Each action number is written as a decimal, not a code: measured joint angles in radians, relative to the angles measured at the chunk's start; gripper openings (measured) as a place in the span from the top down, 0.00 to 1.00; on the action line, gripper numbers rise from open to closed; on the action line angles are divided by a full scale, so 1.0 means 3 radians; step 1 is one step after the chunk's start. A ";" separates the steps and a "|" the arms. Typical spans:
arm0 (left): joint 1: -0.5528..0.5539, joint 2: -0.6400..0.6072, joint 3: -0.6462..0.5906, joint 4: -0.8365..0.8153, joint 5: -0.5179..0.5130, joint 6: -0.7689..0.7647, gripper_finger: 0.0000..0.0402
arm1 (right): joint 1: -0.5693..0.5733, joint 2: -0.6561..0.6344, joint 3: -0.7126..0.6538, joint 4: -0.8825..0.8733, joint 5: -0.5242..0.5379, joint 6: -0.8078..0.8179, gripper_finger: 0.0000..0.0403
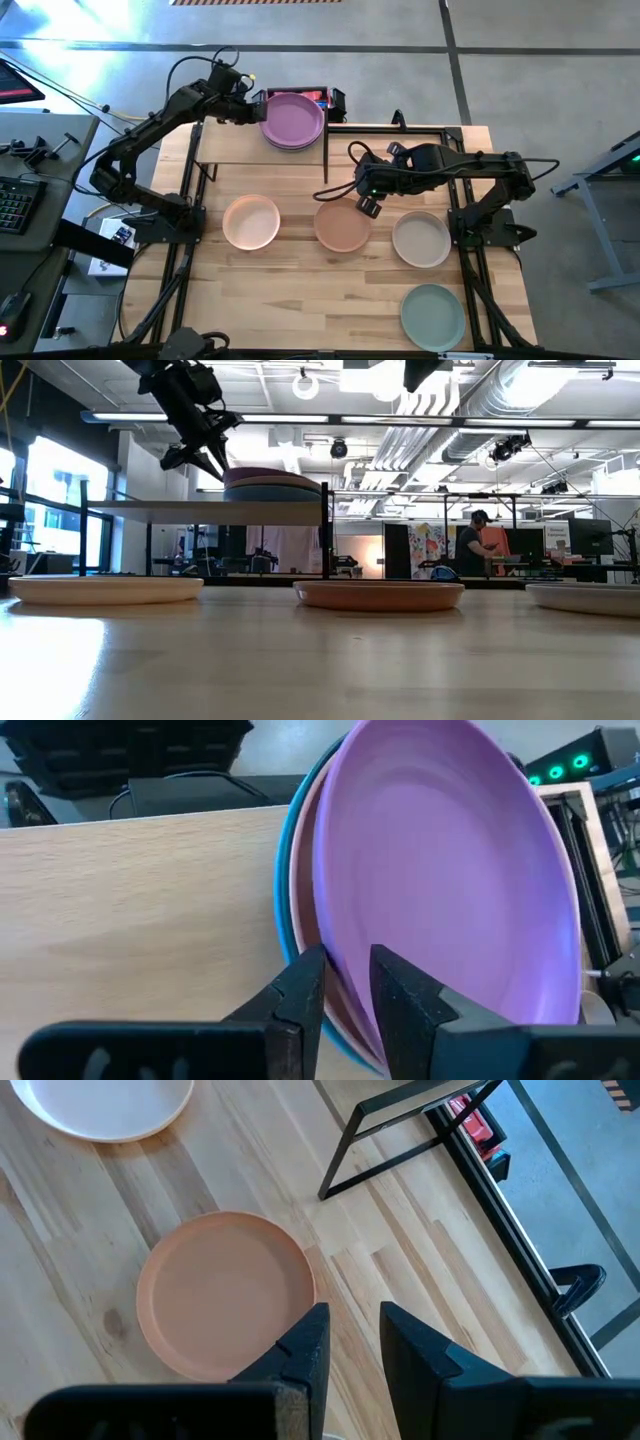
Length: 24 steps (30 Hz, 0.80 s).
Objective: Place and stack plates onto a shelf
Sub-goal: Stack the violet plate on top of the light pink plate on the shelf, then put the light pink plate on the shelf
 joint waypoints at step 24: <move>-0.0159 -0.0171 0.0003 -0.0662 0.0497 0.0715 0.82 | 0.0029 0.0000 -0.0001 -0.0302 -0.0237 0.0431 0.83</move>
